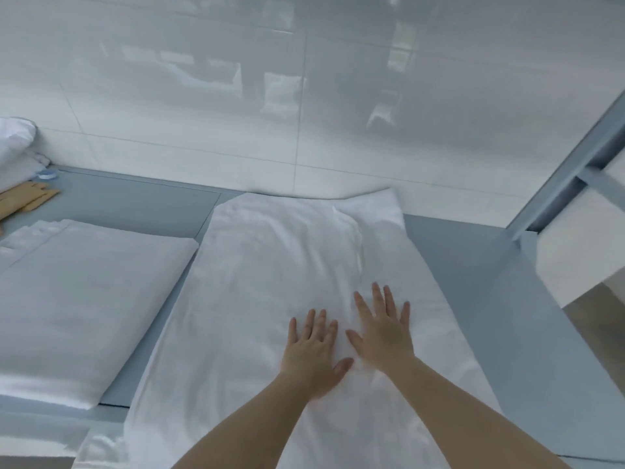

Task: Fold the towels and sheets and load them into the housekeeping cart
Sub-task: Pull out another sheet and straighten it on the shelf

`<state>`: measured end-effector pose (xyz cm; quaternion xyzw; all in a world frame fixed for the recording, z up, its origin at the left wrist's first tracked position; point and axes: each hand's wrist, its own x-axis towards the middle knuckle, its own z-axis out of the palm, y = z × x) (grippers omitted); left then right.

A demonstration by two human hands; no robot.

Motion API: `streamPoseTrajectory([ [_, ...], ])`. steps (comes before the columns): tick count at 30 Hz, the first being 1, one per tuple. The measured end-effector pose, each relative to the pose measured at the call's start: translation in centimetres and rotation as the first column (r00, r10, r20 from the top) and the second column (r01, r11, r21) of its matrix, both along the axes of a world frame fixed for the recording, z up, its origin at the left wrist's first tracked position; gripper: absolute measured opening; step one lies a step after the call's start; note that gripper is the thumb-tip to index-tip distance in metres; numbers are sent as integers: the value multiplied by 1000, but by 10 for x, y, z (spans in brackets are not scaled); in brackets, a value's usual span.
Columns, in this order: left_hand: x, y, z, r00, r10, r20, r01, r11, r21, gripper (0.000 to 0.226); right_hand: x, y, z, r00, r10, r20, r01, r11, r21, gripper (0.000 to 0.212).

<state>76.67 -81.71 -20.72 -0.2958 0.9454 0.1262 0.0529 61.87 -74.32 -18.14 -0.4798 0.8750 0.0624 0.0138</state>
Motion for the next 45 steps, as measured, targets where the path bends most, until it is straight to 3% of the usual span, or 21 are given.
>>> streamPoseTrajectory([
  [2,-22,21,-3,999,-35,8,34,999,10,88,-16,15,0,984,-163,74,163,987,0,83],
  [5,-48,50,-7,999,-39,-7,39,999,12,93,-27,29,-3,958,-237,160,243,970,-23,80],
  [8,-63,69,-9,1000,-6,11,6,1000,-16,94,-38,44,-5,960,-217,178,231,971,-65,70],
  [13,-72,83,-6,996,76,50,-75,997,-25,90,-68,74,6,992,-129,7,129,985,-113,44],
  [21,-70,85,-6,989,120,85,-113,990,-78,73,-186,146,51,985,-150,83,166,956,-242,31],
  [27,-60,92,-12,993,91,76,-82,990,-114,72,-208,193,35,947,-247,206,272,957,-101,11],
  [31,-74,102,0,989,149,21,-144,978,-152,77,-204,193,32,910,-365,198,380,924,-42,24],
  [34,-102,96,6,985,163,-51,-170,963,-209,74,-197,164,40,957,-272,105,275,961,-17,71],
  [37,-133,76,1,981,173,-83,-188,955,-228,76,-181,121,32,997,-58,52,62,996,-65,88],
  [40,-157,43,-4,971,229,-71,-240,940,-244,79,-171,73,11,998,59,-27,-62,994,-89,79],
  [45,-162,4,-22,959,282,-26,-281,939,-197,95,-186,32,-13,985,71,-160,-92,988,-127,40],
])
